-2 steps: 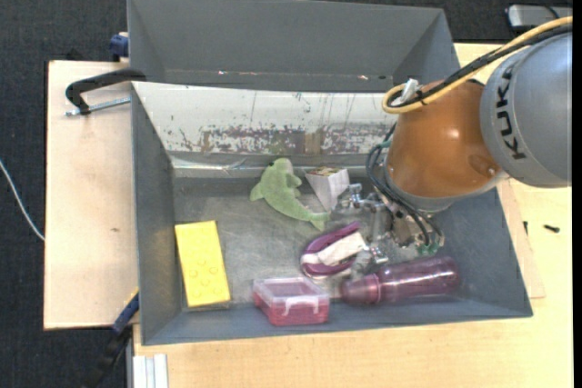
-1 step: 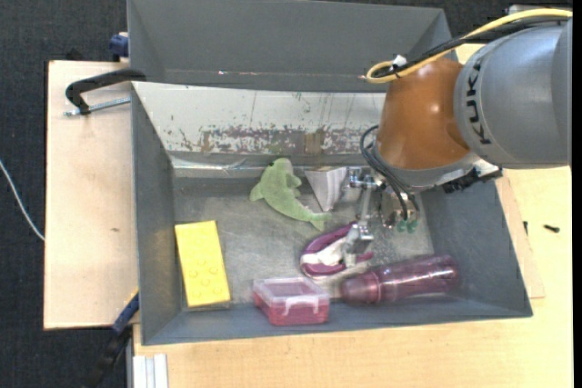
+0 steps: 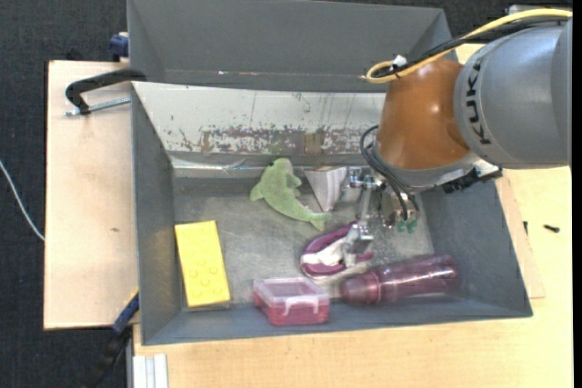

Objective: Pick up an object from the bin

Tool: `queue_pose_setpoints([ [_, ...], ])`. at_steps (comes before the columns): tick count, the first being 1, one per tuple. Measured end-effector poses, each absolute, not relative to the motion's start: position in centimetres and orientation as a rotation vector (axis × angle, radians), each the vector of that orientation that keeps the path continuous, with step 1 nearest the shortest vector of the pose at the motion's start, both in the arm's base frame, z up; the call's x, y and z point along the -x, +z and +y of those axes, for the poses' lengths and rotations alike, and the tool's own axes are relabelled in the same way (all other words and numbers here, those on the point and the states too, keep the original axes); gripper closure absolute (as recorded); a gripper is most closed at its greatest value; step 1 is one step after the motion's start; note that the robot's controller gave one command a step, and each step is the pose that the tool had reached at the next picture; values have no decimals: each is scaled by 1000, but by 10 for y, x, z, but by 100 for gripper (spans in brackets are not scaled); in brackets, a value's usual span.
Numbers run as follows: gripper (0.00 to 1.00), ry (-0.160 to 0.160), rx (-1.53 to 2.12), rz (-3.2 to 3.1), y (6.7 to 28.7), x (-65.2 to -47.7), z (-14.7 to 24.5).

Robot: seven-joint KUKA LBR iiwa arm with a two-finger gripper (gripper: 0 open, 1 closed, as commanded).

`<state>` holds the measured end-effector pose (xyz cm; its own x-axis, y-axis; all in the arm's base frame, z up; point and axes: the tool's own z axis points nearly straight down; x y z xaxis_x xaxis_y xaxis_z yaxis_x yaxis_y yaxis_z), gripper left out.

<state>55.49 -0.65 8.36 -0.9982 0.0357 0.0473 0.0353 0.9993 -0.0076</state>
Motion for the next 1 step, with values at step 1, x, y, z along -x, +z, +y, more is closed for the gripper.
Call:
queue_pose_setpoints([
  [1,100,1,114,-3124,103,-549,-6],
])
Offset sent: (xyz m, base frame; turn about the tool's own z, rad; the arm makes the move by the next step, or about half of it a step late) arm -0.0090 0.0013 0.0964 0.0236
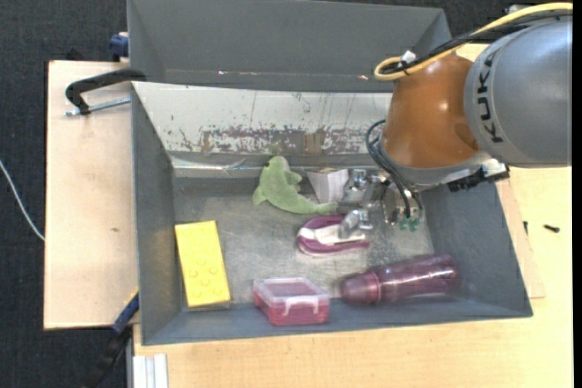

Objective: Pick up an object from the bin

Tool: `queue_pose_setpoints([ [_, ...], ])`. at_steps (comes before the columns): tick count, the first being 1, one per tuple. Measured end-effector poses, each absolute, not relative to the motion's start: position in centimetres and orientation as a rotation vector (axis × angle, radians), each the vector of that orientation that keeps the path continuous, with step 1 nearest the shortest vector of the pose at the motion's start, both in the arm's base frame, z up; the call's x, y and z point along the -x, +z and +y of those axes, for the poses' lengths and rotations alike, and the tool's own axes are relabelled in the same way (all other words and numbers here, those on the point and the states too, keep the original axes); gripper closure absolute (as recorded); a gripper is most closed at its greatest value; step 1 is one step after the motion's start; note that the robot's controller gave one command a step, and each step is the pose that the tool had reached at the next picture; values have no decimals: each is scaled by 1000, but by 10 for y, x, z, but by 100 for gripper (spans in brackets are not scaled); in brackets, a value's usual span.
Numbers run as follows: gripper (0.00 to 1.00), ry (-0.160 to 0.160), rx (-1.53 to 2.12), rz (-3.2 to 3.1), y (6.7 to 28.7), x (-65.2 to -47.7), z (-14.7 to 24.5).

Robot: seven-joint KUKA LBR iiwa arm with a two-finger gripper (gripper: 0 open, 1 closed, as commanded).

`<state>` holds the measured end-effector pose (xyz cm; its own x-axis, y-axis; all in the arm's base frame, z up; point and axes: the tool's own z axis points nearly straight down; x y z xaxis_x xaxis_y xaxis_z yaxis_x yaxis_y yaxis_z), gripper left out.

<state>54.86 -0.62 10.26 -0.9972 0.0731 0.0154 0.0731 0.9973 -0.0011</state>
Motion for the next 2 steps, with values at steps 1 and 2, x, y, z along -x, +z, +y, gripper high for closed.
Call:
queue_pose_setpoints([
  [1,100,-2,109,-3139,156,-547,-5],
  [2,0,-2,68,-3147,189,-549,0],
])
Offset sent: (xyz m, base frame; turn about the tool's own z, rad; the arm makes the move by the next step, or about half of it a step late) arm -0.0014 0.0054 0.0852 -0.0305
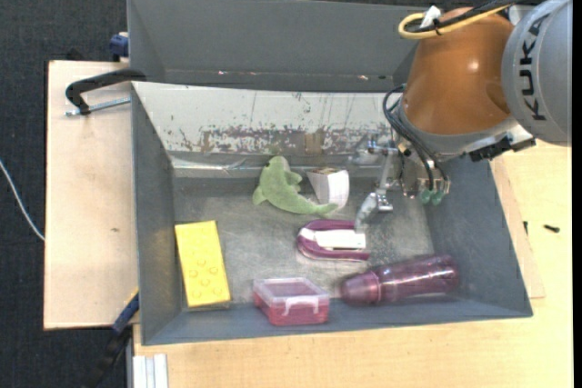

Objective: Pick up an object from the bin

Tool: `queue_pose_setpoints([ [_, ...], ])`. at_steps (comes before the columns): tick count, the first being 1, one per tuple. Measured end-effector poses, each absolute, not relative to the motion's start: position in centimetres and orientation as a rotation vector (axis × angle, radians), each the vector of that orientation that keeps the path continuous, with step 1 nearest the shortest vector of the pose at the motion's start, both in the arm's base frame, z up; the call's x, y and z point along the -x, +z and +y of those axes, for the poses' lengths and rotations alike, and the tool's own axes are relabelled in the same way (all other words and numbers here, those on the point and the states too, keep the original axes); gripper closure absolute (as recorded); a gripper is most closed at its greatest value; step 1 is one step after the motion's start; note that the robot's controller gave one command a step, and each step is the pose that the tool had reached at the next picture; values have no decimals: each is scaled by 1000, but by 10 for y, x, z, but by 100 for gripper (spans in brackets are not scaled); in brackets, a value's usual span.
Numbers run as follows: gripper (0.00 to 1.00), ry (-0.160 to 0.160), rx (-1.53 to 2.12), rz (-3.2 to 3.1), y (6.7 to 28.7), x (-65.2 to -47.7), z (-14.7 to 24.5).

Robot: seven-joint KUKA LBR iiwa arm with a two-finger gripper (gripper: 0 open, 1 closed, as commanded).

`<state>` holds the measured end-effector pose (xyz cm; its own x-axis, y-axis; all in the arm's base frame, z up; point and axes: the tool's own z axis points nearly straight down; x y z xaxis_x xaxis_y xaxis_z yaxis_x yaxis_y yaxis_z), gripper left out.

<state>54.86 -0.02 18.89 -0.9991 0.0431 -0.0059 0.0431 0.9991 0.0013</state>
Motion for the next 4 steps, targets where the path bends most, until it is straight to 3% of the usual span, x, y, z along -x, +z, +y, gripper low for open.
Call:
queue_pose_setpoints([
  [1,0,2,-67,3135,189,-549,0],
  [3,0,8,-154,3137,171,-528,71],
  [4,0,4,-339,3116,116,-543,40],
])
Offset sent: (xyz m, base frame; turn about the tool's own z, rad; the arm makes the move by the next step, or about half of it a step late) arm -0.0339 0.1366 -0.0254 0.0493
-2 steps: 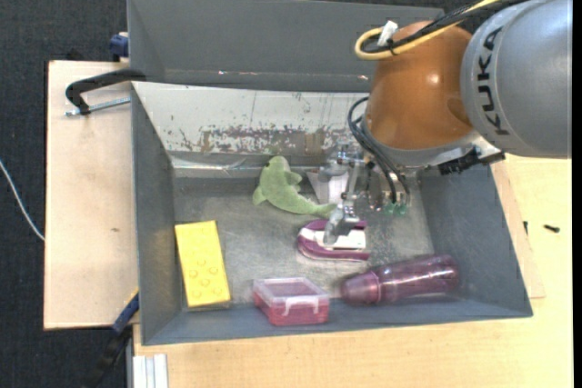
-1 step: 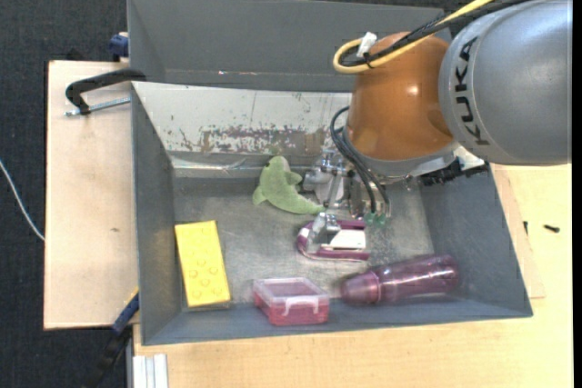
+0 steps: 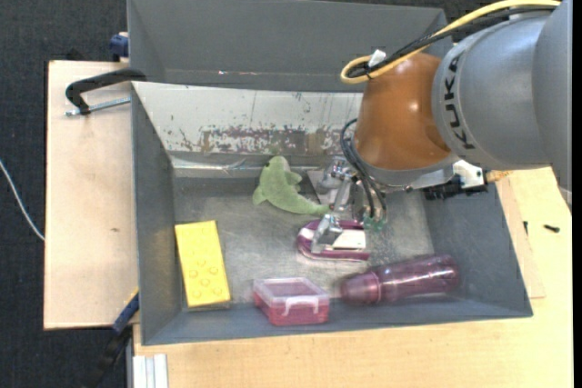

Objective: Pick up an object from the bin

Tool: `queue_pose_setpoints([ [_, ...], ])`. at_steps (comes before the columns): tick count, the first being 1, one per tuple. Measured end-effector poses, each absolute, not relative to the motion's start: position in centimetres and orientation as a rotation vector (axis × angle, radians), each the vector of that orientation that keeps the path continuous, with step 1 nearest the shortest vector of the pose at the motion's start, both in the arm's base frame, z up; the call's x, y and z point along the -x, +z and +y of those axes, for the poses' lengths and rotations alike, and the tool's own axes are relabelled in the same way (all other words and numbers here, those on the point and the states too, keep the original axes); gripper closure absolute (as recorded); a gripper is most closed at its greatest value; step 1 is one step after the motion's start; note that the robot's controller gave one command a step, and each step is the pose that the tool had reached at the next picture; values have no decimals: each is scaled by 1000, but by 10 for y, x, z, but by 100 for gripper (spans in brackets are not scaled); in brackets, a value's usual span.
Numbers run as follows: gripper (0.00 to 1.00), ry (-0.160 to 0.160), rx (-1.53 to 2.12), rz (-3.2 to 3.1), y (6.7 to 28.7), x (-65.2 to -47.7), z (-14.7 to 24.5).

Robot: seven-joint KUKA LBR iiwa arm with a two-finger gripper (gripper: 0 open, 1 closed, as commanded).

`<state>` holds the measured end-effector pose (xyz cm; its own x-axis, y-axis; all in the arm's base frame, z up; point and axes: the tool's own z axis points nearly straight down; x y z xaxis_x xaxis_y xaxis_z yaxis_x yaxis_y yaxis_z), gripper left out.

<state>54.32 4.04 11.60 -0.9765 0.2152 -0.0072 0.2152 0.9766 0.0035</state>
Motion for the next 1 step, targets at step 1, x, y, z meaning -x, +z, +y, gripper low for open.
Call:
queue_pose_setpoints([
  [1,0,5,-378,3113,100,-544,33],
])
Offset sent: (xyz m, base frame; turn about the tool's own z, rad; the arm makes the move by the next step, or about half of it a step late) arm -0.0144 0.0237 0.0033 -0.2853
